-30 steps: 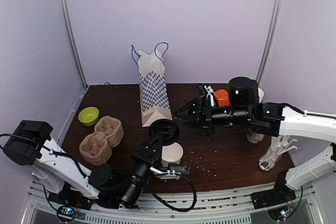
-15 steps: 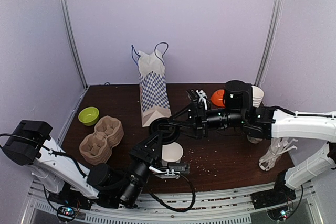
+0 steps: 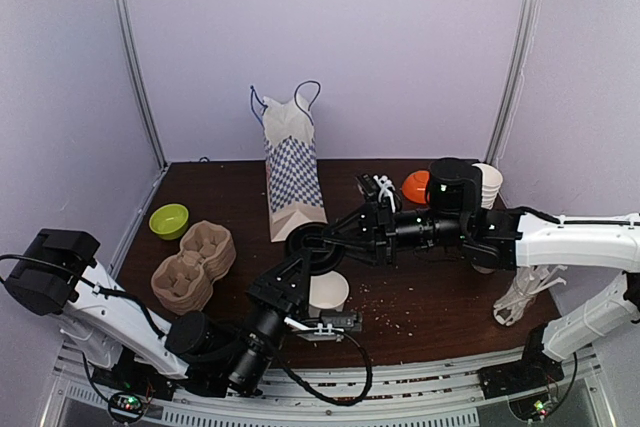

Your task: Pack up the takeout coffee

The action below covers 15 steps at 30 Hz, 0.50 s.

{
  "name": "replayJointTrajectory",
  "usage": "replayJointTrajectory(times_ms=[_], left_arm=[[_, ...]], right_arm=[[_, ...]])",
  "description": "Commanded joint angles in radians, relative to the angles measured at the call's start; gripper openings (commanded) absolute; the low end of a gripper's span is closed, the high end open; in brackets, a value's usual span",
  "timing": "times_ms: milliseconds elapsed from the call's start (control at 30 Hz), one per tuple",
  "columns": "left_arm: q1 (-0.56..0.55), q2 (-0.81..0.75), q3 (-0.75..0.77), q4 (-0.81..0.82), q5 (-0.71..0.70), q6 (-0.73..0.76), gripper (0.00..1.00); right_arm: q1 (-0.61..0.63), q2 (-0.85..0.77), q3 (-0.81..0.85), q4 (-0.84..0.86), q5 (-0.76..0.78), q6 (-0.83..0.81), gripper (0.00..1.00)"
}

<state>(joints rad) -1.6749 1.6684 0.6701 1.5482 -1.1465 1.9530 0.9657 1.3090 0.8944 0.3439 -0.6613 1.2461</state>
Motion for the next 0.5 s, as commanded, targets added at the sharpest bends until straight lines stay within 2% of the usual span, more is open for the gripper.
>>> replayJointTrajectory(times_ms=[0, 233, 267, 333, 367, 467], left_arm=[[-0.003, -0.004, 0.025, 0.299, 0.022, 0.068, 0.0], [-0.002, 0.001, 0.022, 0.299, 0.008, 0.07, 0.0], [-0.003, 0.003, 0.022, 0.299, 0.005, 0.071, 0.03], [-0.003, 0.002, 0.02, 0.299, -0.002, 0.076, 0.13], [-0.003, 0.002, 0.021, 0.299, -0.005, 0.076, 0.21], [-0.005, -0.011, 0.024, 0.299, -0.02, 0.071, 0.56]], right_arm=[[0.008, -0.018, -0.012, 0.044, -0.015, -0.004, 0.27], [0.008, -0.033, -0.033, 0.066, 0.003, 0.004, 0.19], [0.007, -0.036, -0.036, 0.07, 0.006, 0.005, 0.18], [0.007, -0.042, -0.043, 0.079, 0.015, 0.007, 0.18], [0.008, -0.046, -0.044, 0.079, 0.02, 0.008, 0.18], [0.007, -0.059, -0.044, 0.073, 0.04, 0.0, 0.18]])
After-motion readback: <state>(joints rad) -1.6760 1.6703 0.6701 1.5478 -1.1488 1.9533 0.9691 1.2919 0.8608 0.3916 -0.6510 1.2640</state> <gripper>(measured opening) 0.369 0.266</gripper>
